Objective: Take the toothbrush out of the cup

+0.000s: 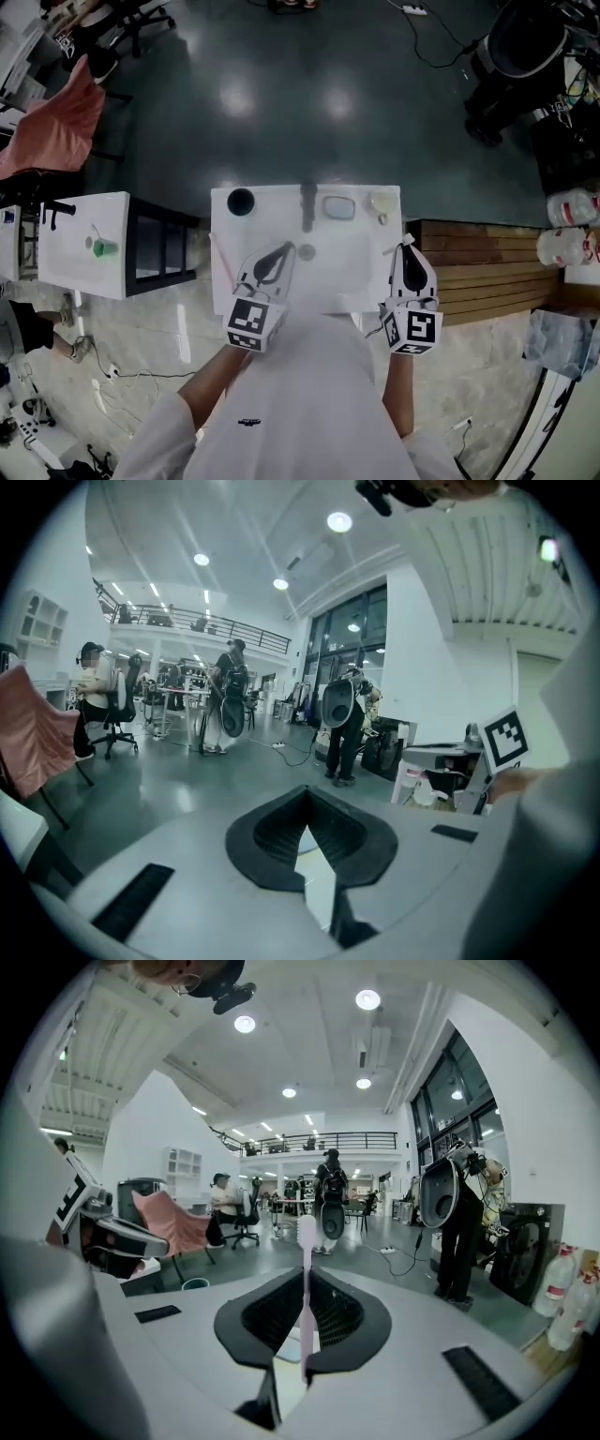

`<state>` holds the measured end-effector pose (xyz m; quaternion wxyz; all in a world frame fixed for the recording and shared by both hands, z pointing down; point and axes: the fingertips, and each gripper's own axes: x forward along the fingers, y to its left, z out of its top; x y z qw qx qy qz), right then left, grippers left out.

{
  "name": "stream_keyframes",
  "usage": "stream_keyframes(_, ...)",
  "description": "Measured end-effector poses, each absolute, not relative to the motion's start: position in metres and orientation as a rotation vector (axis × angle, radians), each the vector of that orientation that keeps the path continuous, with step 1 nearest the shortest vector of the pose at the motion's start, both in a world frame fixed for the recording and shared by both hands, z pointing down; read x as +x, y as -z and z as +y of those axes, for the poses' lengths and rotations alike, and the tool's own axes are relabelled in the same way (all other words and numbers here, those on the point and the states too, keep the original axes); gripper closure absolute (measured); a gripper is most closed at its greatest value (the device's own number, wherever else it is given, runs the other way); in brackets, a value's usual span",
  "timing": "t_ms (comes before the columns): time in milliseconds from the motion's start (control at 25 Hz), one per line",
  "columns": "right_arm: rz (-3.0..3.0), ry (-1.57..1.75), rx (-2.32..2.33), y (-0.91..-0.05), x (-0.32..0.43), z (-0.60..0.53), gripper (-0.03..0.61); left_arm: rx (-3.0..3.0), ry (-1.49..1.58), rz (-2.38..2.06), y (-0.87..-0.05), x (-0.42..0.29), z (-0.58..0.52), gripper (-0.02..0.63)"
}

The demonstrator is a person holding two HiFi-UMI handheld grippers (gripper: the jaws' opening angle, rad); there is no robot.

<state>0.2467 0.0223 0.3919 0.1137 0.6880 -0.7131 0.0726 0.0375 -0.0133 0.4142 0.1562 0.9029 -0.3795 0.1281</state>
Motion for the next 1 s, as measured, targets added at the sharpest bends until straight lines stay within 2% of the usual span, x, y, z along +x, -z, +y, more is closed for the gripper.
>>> stream_keyframes(480,-2.023,-0.29,1.991,-0.421,0.258,0.036,0.563,2.585,-0.389,-1.046,-0.42,0.049,-0.014,0.611)
stream_keyframes(1000,-1.926,-0.485,1.931,-0.493,0.285,0.035,0.563,2.551,-0.425,-0.99,-0.442,0.074,-0.016,0.612)
